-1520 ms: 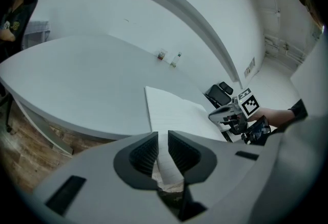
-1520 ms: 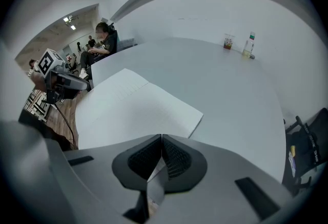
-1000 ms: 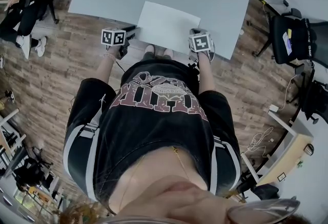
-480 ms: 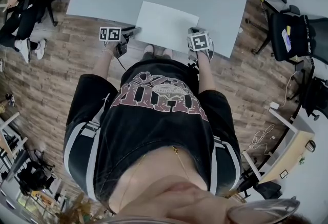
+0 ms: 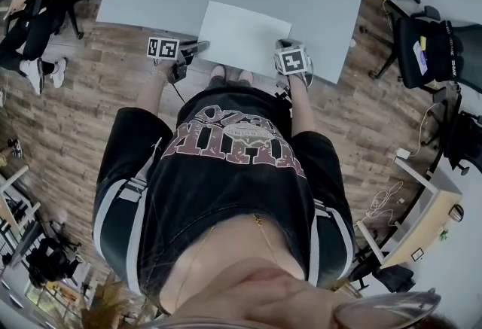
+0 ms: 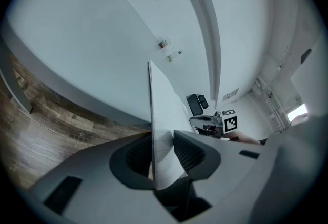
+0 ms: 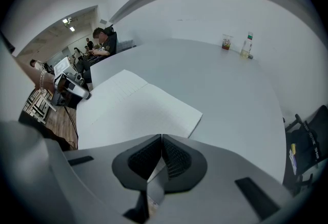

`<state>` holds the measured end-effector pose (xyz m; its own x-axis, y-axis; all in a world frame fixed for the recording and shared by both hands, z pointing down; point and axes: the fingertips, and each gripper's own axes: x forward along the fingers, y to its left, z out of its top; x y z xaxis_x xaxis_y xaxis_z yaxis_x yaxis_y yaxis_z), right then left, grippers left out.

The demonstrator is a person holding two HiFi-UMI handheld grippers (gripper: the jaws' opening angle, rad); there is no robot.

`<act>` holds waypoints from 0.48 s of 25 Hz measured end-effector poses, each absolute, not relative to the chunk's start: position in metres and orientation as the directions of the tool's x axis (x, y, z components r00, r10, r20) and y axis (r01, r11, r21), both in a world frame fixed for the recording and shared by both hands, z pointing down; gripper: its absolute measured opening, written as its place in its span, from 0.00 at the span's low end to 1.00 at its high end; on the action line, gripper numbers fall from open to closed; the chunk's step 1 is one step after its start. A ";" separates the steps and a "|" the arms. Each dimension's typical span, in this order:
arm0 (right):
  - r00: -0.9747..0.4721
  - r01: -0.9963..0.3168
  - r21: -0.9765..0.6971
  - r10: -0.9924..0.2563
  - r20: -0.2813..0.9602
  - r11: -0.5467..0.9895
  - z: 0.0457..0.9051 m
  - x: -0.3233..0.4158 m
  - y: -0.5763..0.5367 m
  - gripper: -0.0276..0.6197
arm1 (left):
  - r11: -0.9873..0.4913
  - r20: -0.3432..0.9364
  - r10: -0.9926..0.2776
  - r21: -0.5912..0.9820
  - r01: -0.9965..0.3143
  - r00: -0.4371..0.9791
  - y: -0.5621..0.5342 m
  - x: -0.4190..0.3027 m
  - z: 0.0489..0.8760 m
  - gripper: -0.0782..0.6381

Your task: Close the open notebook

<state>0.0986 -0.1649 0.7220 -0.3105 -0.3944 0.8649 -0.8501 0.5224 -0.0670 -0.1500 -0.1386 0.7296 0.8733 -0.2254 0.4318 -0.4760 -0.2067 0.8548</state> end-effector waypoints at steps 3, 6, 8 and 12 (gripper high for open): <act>-0.317 -0.850 -0.071 -0.399 0.860 0.521 0.722 0.100 -0.164 0.07 | -0.199 0.408 -0.242 0.867 -0.456 0.881 -0.138 -0.151 0.725 0.28; -0.315 -0.850 -0.070 -0.398 0.862 0.522 0.722 0.101 -0.164 0.07 | -0.195 0.384 -0.249 0.880 -0.434 0.889 -0.138 -0.150 0.718 0.23; -0.315 -0.852 -0.072 -0.397 0.862 0.519 0.722 0.103 -0.164 0.07 | -0.192 0.363 -0.255 0.890 -0.414 0.896 -0.139 -0.148 0.713 0.20; -0.317 -0.847 -0.069 -0.397 0.861 0.527 0.721 0.103 -0.166 0.07 | -0.197 0.333 -0.276 0.898 -0.392 0.902 -0.141 -0.145 0.704 0.18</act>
<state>0.1033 -0.1659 0.7207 -0.3175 -0.3973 0.8610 -0.8468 0.5275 -0.0688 -0.1452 -0.1411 0.7044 0.9015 -0.2760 0.3333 -0.3924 -0.1969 0.8985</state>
